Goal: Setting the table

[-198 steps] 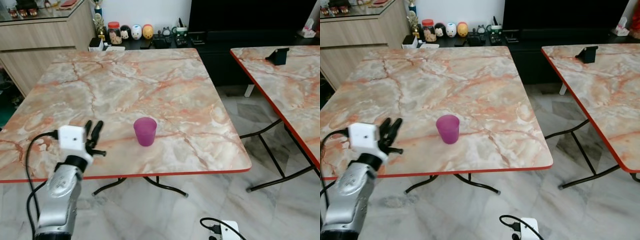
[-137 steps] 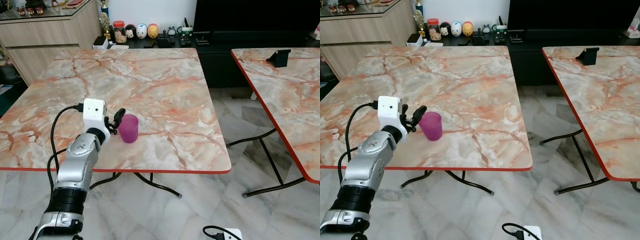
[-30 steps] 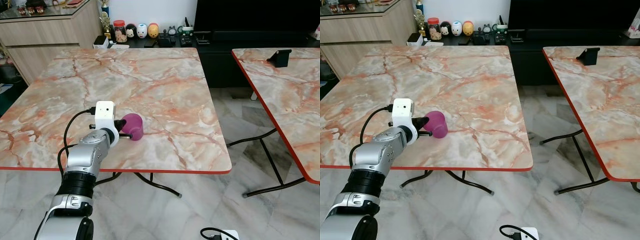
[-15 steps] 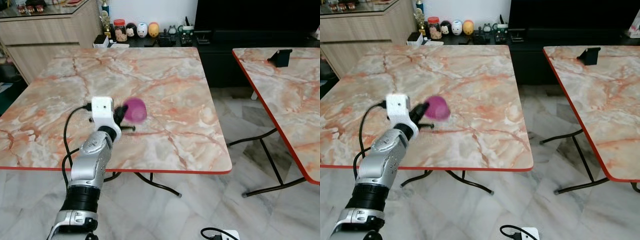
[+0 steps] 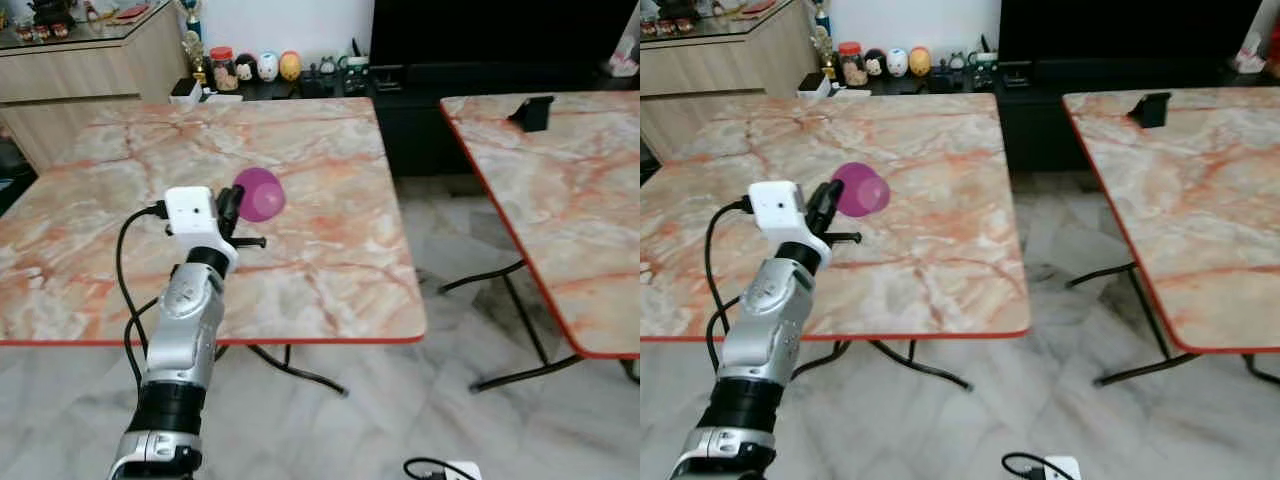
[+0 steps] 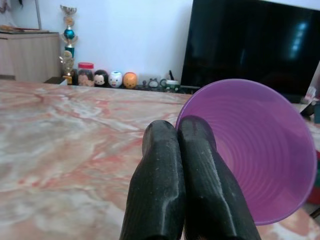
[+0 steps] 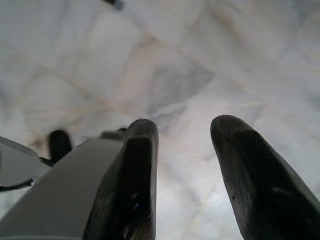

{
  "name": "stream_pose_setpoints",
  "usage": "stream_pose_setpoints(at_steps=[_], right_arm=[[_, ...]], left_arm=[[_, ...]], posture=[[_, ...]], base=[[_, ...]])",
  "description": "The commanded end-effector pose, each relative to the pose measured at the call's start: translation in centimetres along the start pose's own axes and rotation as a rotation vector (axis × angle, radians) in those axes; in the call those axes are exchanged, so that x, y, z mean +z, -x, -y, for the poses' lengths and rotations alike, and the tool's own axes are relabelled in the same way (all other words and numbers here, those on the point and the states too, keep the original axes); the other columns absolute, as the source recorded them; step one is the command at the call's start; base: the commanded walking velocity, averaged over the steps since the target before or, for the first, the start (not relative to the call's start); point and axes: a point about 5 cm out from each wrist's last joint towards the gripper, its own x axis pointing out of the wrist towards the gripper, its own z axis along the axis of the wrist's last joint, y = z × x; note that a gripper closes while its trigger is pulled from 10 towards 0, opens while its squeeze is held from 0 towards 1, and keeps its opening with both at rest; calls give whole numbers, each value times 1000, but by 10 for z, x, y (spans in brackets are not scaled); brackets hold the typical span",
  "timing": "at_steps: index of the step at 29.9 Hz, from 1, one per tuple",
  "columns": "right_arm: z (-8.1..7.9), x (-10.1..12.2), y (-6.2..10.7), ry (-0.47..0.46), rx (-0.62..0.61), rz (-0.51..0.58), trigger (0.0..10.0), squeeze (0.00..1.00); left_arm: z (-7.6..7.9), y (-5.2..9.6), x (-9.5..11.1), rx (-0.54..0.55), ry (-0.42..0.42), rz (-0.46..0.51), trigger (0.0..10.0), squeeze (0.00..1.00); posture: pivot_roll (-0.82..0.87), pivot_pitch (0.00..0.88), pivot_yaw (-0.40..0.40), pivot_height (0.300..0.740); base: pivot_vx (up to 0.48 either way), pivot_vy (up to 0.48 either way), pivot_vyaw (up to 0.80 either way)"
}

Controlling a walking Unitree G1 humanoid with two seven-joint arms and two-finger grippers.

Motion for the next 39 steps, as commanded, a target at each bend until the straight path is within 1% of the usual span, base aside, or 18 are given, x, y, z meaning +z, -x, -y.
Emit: stream_pose_setpoints(at_steps=[1,5,10,19,25,30,34,39], right_arm=[[-5,-1,0,-8,10,5,10000,0],[-5,-2,0,-44,7,-1,10000,0],[-5,-3,0,-32,6,-8,10000,0],[-5,-5,1,-46,0,-10,10000,0],[-3,-5,1,-43,-3,-14,10000,0],[-2,-4,1,-43,-6,-8,10000,0],[-2,-2,0,-46,-9,-5,10000,0],[-2,-2,0,-50,-11,-4,10000,0]], left_arm=[[-7,1,0,18,-10,5,10000,0],[-6,0,-1,18,-6,7,10000,0],[-4,0,-1,6,-12,3,10000,0],[-5,-1,-2,9,-5,3,10000,0],[-3,-3,-1,-2,-5,6,10000,0],[-6,-5,0,16,-2,12,10000,0],[-5,-5,-1,-8,-20,6,10000,0],[-5,-6,0,-1,-17,6,10000,0]], posture=[[38,0,0,740],[36,0,3,740],[33,0,3,740],[28,0,3,740],[27,0,-2,740],[30,0,-11,740],[26,0,-12,740],[26,0,-12,740]], base=[[0,-458,0],[0,-458,0],[0,-458,0],[0,-458,0],[0,-458,0],[0,-458,0],[0,-458,0],[0,-458,0]])
